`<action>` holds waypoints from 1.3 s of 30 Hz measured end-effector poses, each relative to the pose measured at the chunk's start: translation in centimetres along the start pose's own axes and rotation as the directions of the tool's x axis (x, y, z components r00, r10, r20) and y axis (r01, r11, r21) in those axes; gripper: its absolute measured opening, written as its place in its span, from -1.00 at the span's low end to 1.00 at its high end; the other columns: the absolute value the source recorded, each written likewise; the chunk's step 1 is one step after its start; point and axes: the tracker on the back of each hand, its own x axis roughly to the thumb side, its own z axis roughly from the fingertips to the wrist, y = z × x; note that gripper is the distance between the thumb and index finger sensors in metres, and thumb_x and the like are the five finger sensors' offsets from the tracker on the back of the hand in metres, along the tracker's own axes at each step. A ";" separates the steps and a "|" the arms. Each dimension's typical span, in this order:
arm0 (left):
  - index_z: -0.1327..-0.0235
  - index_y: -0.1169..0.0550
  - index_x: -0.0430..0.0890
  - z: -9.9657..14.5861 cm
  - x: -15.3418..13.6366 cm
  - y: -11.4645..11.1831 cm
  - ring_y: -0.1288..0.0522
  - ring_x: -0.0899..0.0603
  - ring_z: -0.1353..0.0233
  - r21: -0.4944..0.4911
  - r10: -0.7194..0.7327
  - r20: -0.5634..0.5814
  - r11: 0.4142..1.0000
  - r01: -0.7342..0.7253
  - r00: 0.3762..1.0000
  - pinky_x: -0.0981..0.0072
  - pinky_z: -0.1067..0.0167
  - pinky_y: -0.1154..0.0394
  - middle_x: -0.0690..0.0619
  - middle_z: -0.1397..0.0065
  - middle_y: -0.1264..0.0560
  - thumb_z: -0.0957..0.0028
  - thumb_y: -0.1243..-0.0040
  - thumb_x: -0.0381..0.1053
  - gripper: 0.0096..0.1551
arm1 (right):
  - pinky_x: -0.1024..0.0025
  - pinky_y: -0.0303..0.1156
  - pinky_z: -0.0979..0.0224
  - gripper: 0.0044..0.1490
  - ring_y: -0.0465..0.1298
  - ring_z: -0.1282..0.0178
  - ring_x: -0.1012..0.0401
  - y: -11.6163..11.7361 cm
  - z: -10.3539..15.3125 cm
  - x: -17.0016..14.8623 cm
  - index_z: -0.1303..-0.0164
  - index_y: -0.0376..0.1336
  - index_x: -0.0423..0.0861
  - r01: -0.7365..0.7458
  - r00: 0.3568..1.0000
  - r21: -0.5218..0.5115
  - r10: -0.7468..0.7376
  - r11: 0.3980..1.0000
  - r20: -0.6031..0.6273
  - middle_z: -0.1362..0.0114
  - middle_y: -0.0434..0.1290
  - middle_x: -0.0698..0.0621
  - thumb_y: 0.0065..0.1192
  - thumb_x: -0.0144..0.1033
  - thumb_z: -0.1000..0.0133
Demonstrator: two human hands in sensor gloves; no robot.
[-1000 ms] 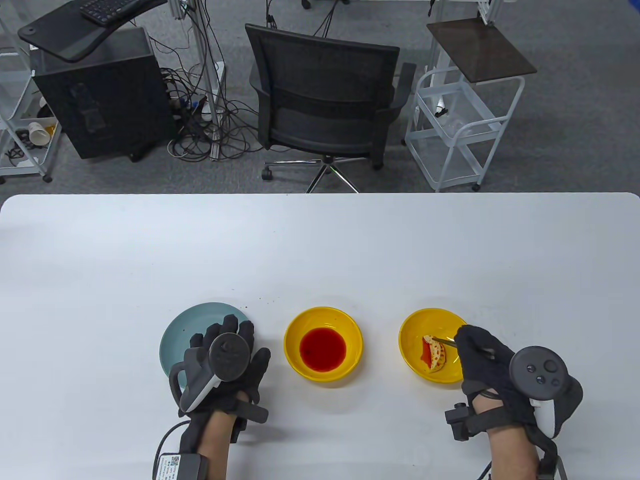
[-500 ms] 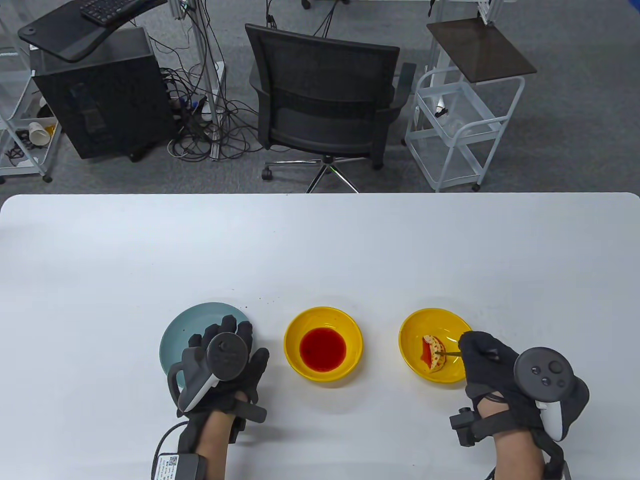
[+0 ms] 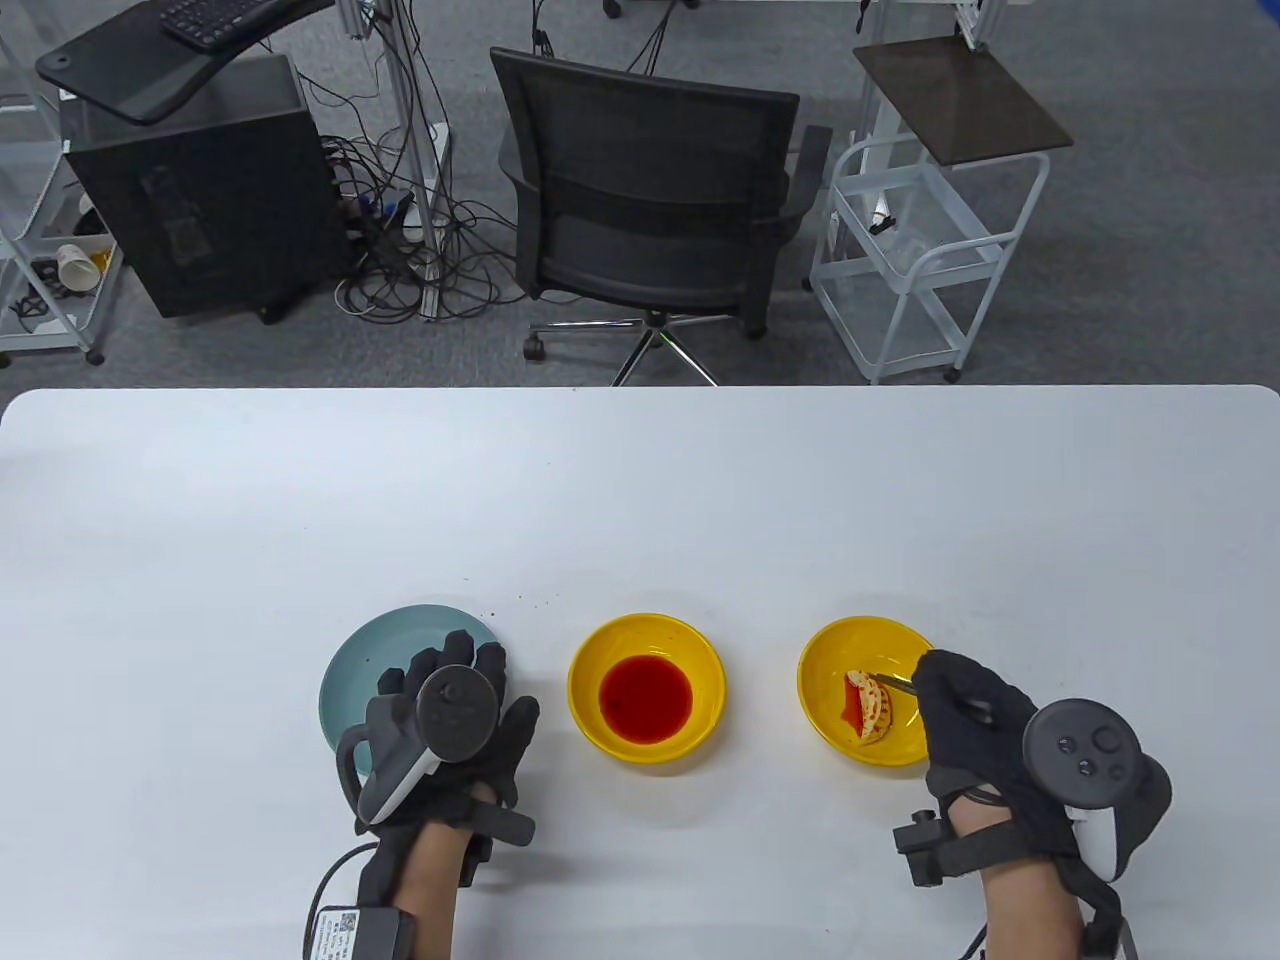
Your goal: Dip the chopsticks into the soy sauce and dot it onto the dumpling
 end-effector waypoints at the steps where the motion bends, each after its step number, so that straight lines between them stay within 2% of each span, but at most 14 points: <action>1: -0.57 -0.36 -0.02 0.0 0.0 0.0 -0.19 -0.42 -0.63 -0.002 0.001 -0.001 1.000 -0.001 1.000 -0.50 -0.45 0.00 -0.05 -0.71 -0.13 -0.02 -0.14 0.39 -0.11 | -0.47 0.17 -0.44 -0.31 0.61 -0.01 -0.21 0.1 0.0 0.0 -0.13 0.43 -0.20 -0.006 1.000 0.004 0.006 1.000 -0.004 -0.16 0.60 -0.25 0.20 0.05 -0.01; 9: -0.57 -0.36 -0.02 0.0 0.0 0.0 -0.19 -0.42 -0.63 -0.006 0.004 -0.002 1.000 -0.005 1.000 -0.50 -0.45 0.00 -0.05 -0.71 -0.13 -0.02 -0.13 0.39 -0.11 | -0.47 0.16 -0.44 -0.31 0.61 -0.01 -0.22 0.3 -0.1 0.0 -0.12 0.44 -0.21 -0.017 1.000 0.039 0.018 0.999 -0.003 -0.16 0.60 -0.25 0.19 0.05 -0.01; 15: -0.57 -0.36 -0.02 0.0 -0.1 0.0 -0.19 -0.42 -0.63 -0.009 0.006 -0.006 1.000 -0.007 1.000 -0.50 -0.45 0.00 -0.05 -0.71 -0.13 -0.02 -0.13 0.39 -0.11 | -0.48 0.15 -0.44 -0.26 0.60 0.02 -0.23 -0.6 0.3 0.3 -0.09 0.45 -0.25 -0.005 1.000 -0.005 0.005 1.000 0.007 -0.12 0.62 -0.27 0.14 0.09 -0.01; 21: -0.57 -0.36 -0.02 0.0 -0.1 0.0 -0.19 -0.42 -0.63 -0.008 0.005 -0.006 1.000 -0.005 1.000 -0.50 -0.45 0.00 -0.05 -0.71 -0.13 -0.02 -0.14 0.39 -0.11 | -0.49 0.15 -0.45 -0.29 0.61 0.03 -0.22 -1.0 0.9 1.7 -0.09 0.44 -0.24 0.064 0.987 -0.038 -0.058 0.997 0.153 -0.12 0.62 -0.26 0.16 0.06 -0.02; 25: -0.57 -0.36 -0.02 0.0 -0.1 0.0 -0.19 -0.42 -0.63 -0.013 0.003 -0.008 1.000 -0.003 1.000 -0.50 -0.45 0.00 -0.05 -0.71 -0.13 -0.02 -0.13 0.39 -0.11 | -0.48 0.18 -0.44 -0.32 0.63 0.06 -0.19 0.3 1.5 3.1 -0.08 0.45 -0.21 0.118 0.947 0.011 -0.116 0.993 0.301 -0.10 0.64 -0.24 0.20 0.05 0.00; 29: -0.57 -0.35 -0.02 0.0 -0.1 0.0 -0.19 -0.42 -0.63 -0.015 0.001 -0.009 1.000 -0.001 1.000 -0.50 -0.44 0.00 -0.05 -0.71 -0.13 -0.02 -0.13 0.39 -0.11 | -0.48 0.19 -0.44 -0.35 0.66 0.05 -0.15 2.3 2.4 4.7 -0.08 0.46 -0.16 0.102 0.891 0.045 -0.111 0.994 0.440 -0.11 0.65 -0.20 0.24 0.05 0.02; 33: -0.57 -0.35 -0.02 0.0 -0.1 0.0 -0.19 -0.42 -0.63 -0.015 0.000 -0.009 1.000 0.000 1.000 -0.49 -0.45 0.00 -0.05 -0.71 -0.13 -0.02 -0.13 0.39 -0.11 | -0.47 0.19 -0.45 -0.37 0.67 0.02 -0.14 4.4 3.3 5.9 -0.09 0.46 -0.11 0.089 0.851 0.111 -0.133 0.990 0.508 -0.14 0.65 -0.19 0.29 0.03 0.04; 39: -0.57 -0.35 -0.03 0.0 -0.1 0.0 -0.19 -0.42 -0.63 -0.018 -0.002 -0.014 1.000 0.002 1.000 -0.50 -0.45 0.00 -0.05 -0.71 -0.13 -0.02 -0.13 0.39 -0.11 | -0.46 0.20 -0.46 -0.40 0.68 -0.01 -0.12 7.4 4.3 6.9 -0.08 0.48 -0.05 -0.040 0.819 0.171 -0.066 0.984 0.570 -0.16 0.67 -0.14 0.33 0.03 0.06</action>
